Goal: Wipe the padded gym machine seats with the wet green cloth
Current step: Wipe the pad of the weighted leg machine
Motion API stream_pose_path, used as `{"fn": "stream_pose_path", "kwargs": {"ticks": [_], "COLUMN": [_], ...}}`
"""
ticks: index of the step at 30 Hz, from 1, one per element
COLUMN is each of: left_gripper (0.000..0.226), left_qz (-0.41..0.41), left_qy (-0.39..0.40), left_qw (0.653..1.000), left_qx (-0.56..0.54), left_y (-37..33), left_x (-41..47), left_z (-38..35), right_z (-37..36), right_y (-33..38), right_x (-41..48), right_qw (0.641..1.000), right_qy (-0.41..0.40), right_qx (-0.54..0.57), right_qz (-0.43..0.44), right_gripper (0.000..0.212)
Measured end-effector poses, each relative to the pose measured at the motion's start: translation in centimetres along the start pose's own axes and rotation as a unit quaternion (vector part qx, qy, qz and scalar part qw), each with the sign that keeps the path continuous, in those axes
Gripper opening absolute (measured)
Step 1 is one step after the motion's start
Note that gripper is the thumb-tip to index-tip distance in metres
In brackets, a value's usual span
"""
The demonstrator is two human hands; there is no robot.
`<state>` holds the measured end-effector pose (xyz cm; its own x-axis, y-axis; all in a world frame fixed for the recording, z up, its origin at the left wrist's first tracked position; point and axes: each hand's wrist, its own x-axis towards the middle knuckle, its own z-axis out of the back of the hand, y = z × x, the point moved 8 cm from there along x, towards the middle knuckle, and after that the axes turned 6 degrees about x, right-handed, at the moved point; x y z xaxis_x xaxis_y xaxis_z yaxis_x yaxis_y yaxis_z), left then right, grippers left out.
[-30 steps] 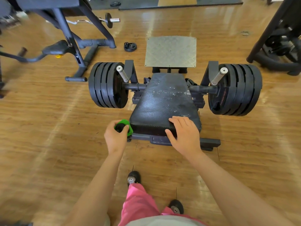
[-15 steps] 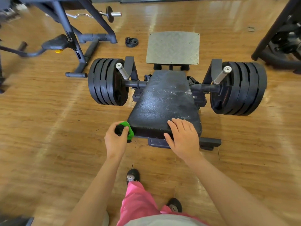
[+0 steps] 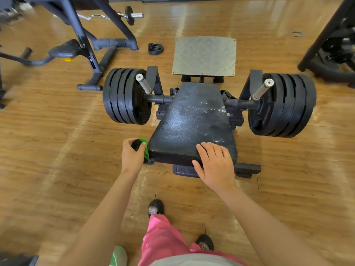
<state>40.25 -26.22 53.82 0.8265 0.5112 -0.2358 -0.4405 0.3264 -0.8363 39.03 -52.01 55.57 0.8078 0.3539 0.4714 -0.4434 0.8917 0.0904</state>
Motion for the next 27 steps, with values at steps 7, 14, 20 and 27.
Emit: {"fn": "stream_pose_path", "kwargs": {"ticks": [7, 14, 20, 27], "left_gripper": [0.023, 0.025, 0.027, 0.017], "left_qz": [0.003, 0.014, 0.012, 0.007], "left_qy": [0.054, 0.087, 0.099, 0.136], "left_qw": [0.998, 0.992, 0.990, 0.986], "left_qx": [-0.038, -0.092, -0.097, -0.095], "left_y": [0.6, 1.6, 2.5, 3.8], "left_x": [-1.4, -1.0, 0.2, 1.4], "left_z": [0.1, 0.7, 0.8, -0.2], "right_z": [0.2, 0.9, 1.0, -2.6], "right_y": [-0.1, 0.1, 4.1, 6.6], "right_x": [0.0, 0.2, 3.1, 7.0], "right_qw": [0.999, 0.986, 0.986, 0.991], "right_qy": [0.020, 0.020, 0.001, 0.088], "right_qx": [0.032, 0.111, 0.144, 0.063], "right_qz": [-0.033, -0.123, -0.081, -0.078], "right_gripper": [0.046, 0.042, 0.030, 0.035]}}
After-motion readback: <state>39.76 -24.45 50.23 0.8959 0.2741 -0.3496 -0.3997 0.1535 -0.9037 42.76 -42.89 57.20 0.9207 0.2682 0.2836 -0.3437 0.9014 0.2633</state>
